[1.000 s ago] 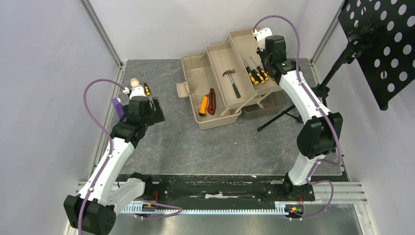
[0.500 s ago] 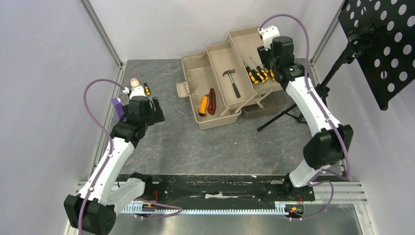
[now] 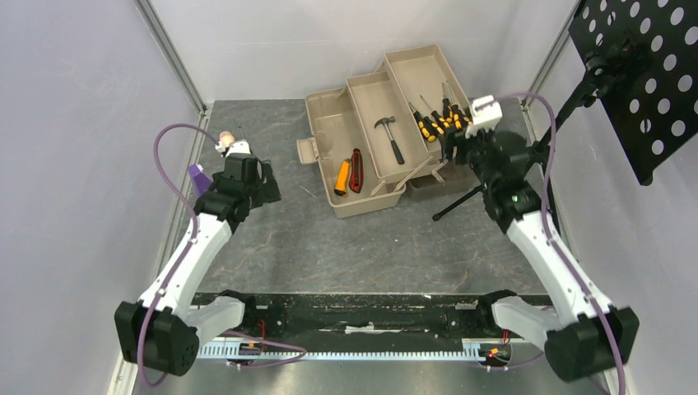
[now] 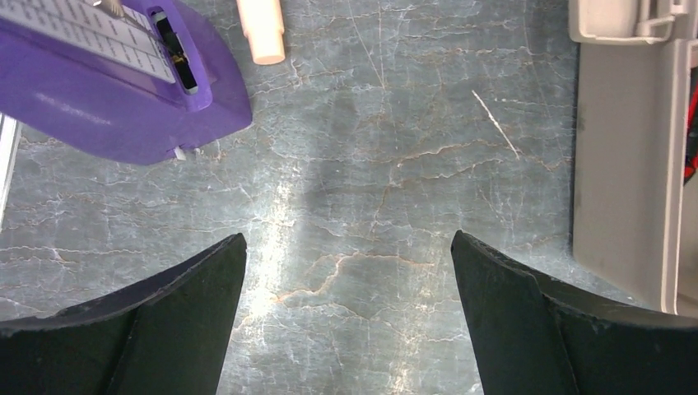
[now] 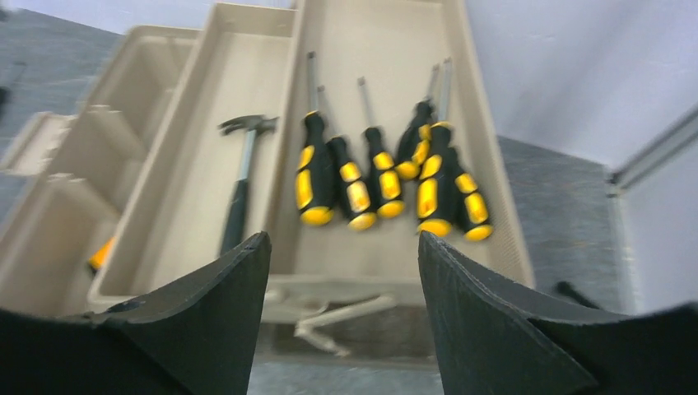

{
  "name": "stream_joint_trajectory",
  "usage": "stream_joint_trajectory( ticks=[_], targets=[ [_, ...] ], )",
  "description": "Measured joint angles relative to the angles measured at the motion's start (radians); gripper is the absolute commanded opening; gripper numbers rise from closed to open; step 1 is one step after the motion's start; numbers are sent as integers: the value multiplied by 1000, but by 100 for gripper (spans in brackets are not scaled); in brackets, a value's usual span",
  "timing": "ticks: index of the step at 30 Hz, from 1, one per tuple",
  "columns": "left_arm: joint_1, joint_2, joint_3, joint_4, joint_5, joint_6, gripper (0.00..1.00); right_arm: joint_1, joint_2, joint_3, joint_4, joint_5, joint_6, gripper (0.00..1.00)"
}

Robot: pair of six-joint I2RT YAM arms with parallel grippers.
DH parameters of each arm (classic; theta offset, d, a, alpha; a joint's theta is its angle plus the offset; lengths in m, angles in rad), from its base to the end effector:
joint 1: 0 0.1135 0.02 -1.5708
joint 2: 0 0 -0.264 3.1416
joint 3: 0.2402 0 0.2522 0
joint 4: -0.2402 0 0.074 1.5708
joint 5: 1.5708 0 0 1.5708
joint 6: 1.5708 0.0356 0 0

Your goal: Pack the tool kit

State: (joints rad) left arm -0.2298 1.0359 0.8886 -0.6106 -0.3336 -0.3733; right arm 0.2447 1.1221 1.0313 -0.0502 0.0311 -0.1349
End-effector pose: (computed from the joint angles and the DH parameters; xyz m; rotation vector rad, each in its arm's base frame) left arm 0.2117 -0.0376 0.2900 -0.3272 2.2552 0.0748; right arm 0.2558 0.0627 0.3735 -0.3003 1.6855 0.0550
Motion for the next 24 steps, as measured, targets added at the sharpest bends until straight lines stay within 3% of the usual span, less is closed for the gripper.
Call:
stream_joint_trajectory(
  ticks=[9, 16, 24],
  targets=[
    [66, 355, 286, -25, 3, -2, 92, 0, -346, -472, 377, -155, 238, 80],
    [151, 678, 501, 21, 27, -4, 88, 0, -498, -634, 544, -161, 285, 88],
    [242, 1003, 738, 14, 85, -10, 79, 9, -597, -680, 650, -134, 281, 94]
  ],
)
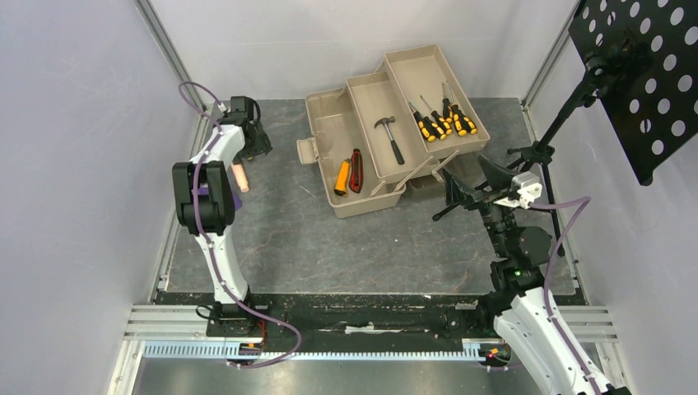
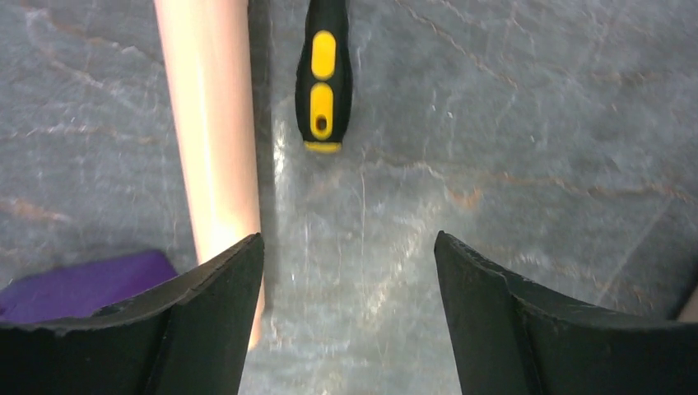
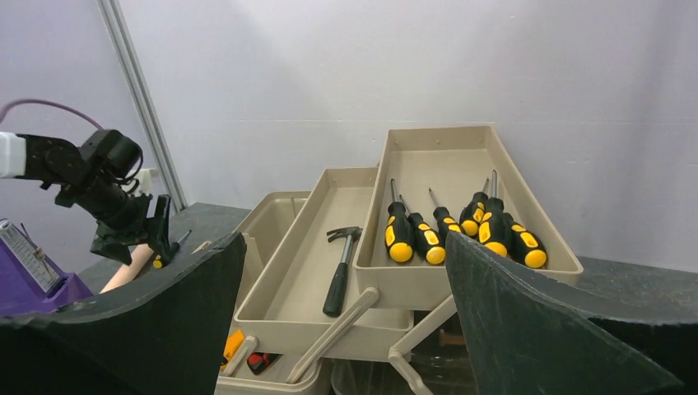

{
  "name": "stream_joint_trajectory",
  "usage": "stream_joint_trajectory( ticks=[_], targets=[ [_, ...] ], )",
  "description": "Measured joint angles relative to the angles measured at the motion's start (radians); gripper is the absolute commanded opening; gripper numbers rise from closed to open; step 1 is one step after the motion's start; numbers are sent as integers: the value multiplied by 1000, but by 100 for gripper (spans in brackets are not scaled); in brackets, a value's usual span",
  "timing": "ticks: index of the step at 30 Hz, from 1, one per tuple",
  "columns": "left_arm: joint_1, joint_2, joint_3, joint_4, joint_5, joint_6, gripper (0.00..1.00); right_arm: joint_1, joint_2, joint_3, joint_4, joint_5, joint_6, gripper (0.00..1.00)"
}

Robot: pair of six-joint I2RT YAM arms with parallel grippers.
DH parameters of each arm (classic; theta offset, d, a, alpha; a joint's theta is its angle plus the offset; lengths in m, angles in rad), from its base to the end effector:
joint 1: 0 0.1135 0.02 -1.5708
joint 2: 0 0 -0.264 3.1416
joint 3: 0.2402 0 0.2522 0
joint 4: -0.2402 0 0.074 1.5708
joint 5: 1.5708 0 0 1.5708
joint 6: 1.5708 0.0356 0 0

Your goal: Pack the tool kit

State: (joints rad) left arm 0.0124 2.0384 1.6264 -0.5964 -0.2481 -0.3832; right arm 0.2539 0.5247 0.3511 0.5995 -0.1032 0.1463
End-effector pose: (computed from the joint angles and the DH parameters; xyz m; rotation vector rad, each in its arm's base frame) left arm 0.4452 0.0143 0.2142 -0.5888 2.4725 0.1760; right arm 0.1373 0.0394 0.3077 -0.1543 1.1465 0.4140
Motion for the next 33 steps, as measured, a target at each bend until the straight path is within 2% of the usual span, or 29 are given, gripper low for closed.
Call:
stream_joint_trajectory(
  ticks=[10, 19, 26, 29, 33],
  targets=[
    [78, 233, 243, -41, 68, -1, 57, 11, -6, -6, 16, 35, -18, 97],
    [80, 322, 345, -80, 120, -1, 33, 11, 14, -6, 13, 43, -21, 98],
    [84, 324, 349, -84, 157, -1, 4, 11, 31, -6, 13, 47, -19, 98],
    [86, 309, 327, -77, 189, -2, 2, 11, 44, -6, 13, 39, -16, 98],
    [84, 227, 199, -53, 259, -25, 2, 11, 66, -6, 14, 4, -6, 98]
  ],
)
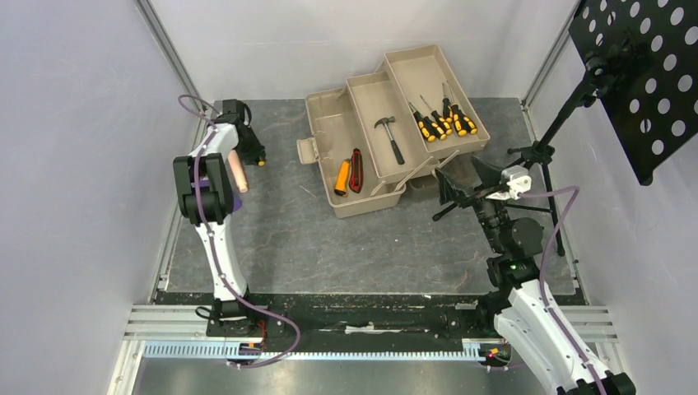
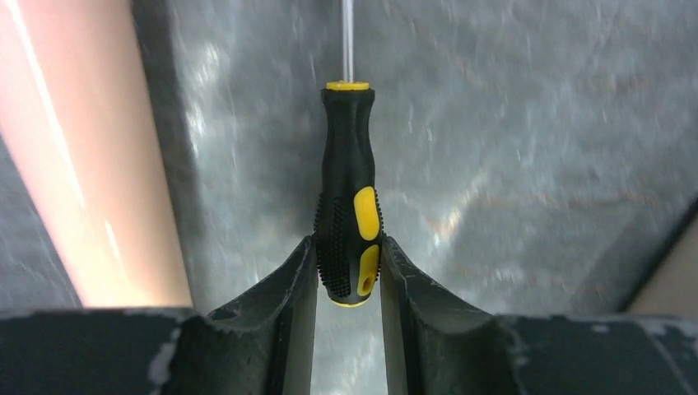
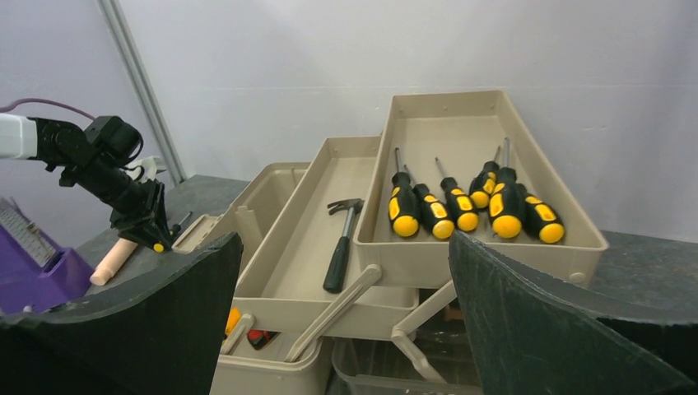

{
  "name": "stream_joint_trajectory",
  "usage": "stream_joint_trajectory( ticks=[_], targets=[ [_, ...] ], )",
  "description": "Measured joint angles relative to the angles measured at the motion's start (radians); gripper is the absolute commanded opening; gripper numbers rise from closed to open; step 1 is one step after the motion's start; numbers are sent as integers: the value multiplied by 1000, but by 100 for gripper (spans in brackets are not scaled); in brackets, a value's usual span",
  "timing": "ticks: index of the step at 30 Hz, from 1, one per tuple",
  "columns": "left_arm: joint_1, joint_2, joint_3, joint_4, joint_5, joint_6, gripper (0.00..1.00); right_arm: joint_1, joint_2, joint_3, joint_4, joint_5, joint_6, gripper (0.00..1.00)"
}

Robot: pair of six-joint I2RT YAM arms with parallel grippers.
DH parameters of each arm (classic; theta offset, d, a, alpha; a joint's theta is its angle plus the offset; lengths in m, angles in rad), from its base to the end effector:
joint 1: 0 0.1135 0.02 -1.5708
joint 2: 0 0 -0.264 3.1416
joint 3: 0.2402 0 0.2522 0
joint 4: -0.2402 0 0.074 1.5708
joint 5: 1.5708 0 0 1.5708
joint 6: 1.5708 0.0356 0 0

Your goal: Pack the tool kit

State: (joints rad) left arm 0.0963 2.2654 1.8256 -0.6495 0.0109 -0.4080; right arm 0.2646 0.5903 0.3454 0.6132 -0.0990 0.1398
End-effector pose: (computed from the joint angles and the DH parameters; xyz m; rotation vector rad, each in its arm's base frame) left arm 0.4847 0.0464 0.1692 -0.6615 2.5818 -0.1159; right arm 0.1486 0.0439 0.2987 -0.1628 1.2035 0.4134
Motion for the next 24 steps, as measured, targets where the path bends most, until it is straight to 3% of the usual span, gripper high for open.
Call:
stream_joint_trajectory(
  ticks=[6, 15, 24],
  targets=[
    [-5, -207, -209, 36, 95, -69, 2, 0, 61, 14, 3, -88, 47, 98],
    [-7, -635, -476, 186, 214, -175, 2, 32, 204, 73, 50, -230, 190, 98],
    [-8, -942, -779, 347, 378, -315, 2, 204, 398, 209, 89, -265, 321, 96]
  ],
)
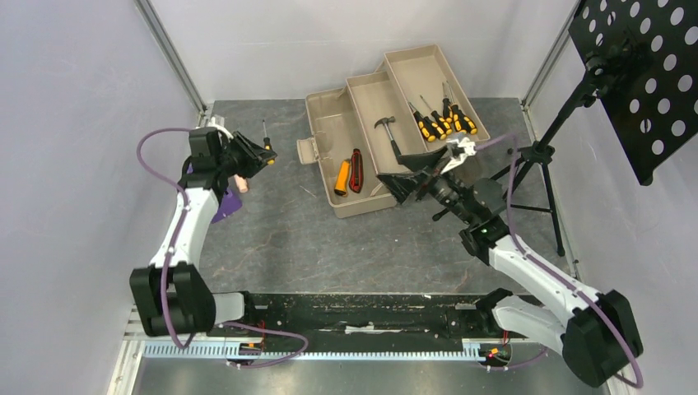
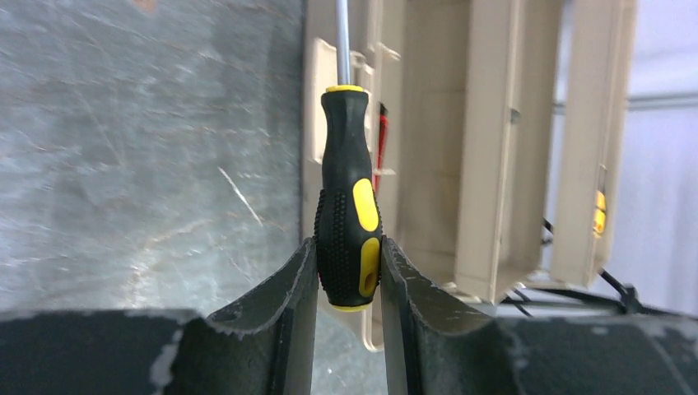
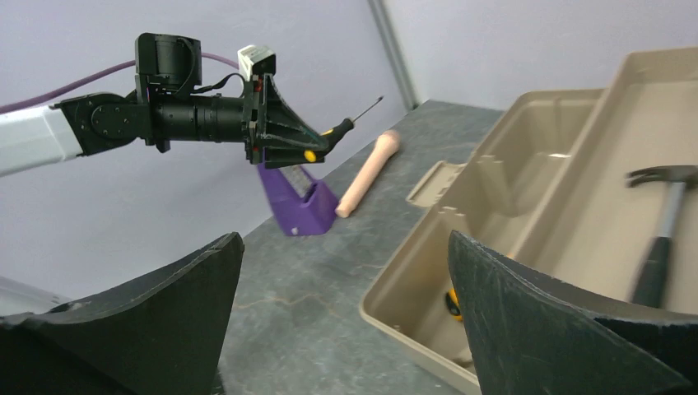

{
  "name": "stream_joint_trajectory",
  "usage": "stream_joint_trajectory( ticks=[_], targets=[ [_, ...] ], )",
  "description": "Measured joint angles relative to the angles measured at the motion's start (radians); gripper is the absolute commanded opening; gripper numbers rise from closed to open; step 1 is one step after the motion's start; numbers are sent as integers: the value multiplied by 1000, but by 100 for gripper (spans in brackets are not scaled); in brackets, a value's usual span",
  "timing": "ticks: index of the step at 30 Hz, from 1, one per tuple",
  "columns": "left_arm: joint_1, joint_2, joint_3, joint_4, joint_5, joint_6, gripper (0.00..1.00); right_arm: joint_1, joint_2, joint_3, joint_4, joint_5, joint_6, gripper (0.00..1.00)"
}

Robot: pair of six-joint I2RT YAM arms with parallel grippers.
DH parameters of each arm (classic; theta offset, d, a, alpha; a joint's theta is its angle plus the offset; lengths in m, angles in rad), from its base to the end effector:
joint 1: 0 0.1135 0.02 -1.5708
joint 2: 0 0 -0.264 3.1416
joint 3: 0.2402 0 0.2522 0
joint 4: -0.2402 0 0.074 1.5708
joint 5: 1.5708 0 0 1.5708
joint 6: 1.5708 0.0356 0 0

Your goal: Pack the tool kit

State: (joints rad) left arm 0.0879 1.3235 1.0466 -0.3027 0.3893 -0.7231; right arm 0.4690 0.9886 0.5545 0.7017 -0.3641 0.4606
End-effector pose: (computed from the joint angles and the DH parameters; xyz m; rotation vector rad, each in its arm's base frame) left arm 0.2969 0.0126 0.3016 -0.6504 2.1078 -0.7811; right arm 0.1957 0.1133 0.3138 -0.3327 1.3537 1.0194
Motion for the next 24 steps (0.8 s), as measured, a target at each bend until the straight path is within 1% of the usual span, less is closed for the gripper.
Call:
stream_joint_trajectory(
  ticks=[4, 7, 11, 17, 21, 24],
  targets=[
    [-4, -130, -101, 74, 74, -72, 2, 79, 107, 81, 2, 8, 62, 94],
    [-14, -241, -173, 150, 134, -130, 2, 113, 188, 145, 1, 18, 118, 92],
    [-63, -354, -257, 247, 198, -193, 2, 144, 291, 236, -3, 25, 181, 90],
    [-194, -489, -354, 314, 224, -229, 2, 194, 416, 367, -9, 24, 257, 88],
    [-231, -554, -367, 344, 224, -246, 2, 227, 500, 450, -21, 3, 298, 86],
    [-256, -571, -367, 372, 224, -250, 2, 249, 549, 479, -18, -11, 329, 84]
  ],
)
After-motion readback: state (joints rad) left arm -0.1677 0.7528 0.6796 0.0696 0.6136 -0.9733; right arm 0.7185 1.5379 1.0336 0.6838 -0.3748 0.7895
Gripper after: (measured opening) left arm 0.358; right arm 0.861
